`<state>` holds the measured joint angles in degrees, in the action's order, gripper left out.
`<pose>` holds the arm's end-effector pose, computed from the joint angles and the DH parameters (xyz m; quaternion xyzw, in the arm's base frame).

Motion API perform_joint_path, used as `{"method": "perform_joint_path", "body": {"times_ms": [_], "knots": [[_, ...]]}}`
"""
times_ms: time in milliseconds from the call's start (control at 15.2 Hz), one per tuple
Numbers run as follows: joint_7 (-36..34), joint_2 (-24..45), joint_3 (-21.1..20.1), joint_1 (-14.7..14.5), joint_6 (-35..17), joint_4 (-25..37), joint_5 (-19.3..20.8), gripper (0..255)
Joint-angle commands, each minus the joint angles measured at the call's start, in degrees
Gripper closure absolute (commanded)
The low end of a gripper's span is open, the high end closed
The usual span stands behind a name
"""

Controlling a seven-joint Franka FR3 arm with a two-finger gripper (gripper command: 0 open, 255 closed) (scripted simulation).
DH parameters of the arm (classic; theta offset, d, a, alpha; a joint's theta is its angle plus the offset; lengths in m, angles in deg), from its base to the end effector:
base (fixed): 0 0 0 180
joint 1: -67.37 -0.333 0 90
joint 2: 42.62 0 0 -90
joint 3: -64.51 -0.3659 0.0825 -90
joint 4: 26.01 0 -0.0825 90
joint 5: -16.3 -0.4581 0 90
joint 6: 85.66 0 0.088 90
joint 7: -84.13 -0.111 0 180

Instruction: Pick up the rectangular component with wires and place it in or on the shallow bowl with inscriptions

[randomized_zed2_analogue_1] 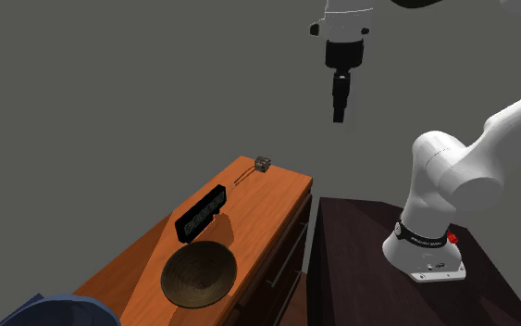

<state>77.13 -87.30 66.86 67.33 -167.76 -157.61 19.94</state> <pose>0.3323 -0.0261 0.6399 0.9959 -0.0776 -0.0414 0.0192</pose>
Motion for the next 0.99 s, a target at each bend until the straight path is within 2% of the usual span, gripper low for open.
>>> {"method": "perform_joint_path", "body": {"times_ms": [0, 462, 924], "knots": [[0.0, 0.0, 0.0, 0.0, 0.0, 0.0, 0.0, 0], [17.7, 1.3, 10.0, -1.3, -10.0, -7.1, 7.2, 0], [35.0, 8.8, 20.7, -3.2, -21.8, -9.3, 12.6, 0]]}}
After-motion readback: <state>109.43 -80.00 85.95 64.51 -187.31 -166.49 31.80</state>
